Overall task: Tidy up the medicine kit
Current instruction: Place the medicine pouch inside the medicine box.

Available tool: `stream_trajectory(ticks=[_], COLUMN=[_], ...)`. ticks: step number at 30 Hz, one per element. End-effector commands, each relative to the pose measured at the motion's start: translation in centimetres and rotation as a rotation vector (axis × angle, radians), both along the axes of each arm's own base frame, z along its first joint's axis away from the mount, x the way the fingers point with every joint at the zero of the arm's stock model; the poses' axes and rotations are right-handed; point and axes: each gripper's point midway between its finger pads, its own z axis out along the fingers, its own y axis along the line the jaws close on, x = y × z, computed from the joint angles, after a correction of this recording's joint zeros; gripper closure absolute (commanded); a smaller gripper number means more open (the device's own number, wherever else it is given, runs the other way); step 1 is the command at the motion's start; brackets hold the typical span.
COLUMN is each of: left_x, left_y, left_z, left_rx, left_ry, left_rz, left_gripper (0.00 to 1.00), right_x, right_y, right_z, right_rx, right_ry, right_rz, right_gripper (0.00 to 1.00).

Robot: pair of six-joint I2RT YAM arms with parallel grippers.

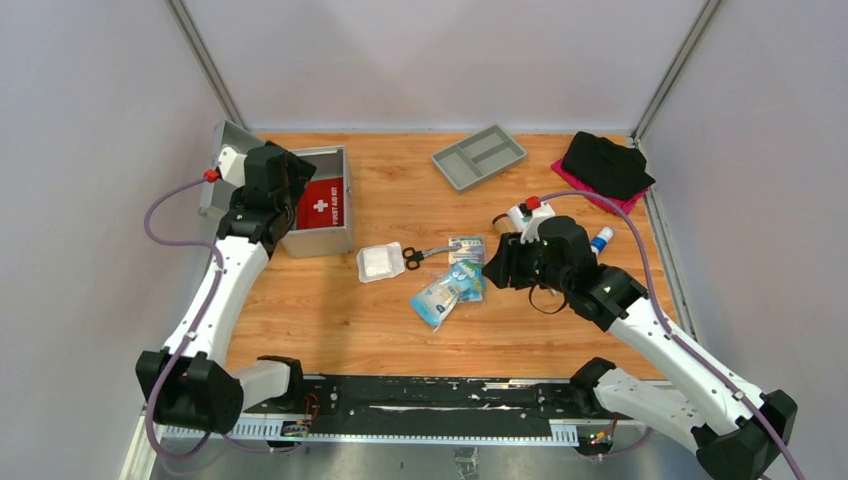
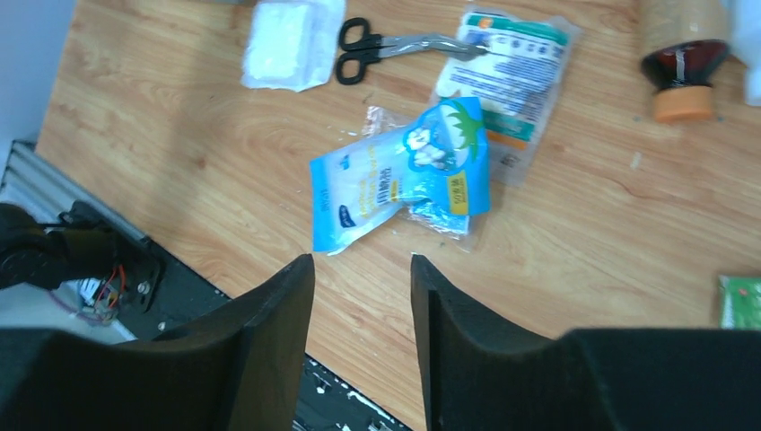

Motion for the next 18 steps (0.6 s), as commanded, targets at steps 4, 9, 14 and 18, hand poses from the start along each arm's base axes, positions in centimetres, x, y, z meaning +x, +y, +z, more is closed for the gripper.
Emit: stream_trajectory(ticks=[4, 9, 14, 18], left_x=[-4.0, -6.1, -8.1, -9.3], left_y=[-1.2, -1.4, -1.9, -2.3], left_z=[-1.3, -2.1, -2.7, -2.8], left_rx=[0.222, 0.336, 0.384, 0.402], left_ry=[0.157, 0.26, 0.255, 0.232], left_rz=[-0.289, -0.438, -0.531, -0.578], left_gripper=[0.0, 0.0, 0.0, 0.0], right_x=[1.3, 1.8, 1.6, 1.6], right_y=[-4.8, -6.8, -6.7, -5.6], right_z=[-0.9, -2.0, -3.6, -4.5], right_rx=[-0.159, -0.224, -0.249, -0.23], right_ry=[0.05, 0.053, 0.1, 0.188], right_rz=[-0.257, -0.36, -0.351, -0.308], right_gripper=[0.46, 0.39, 0.34, 0.31])
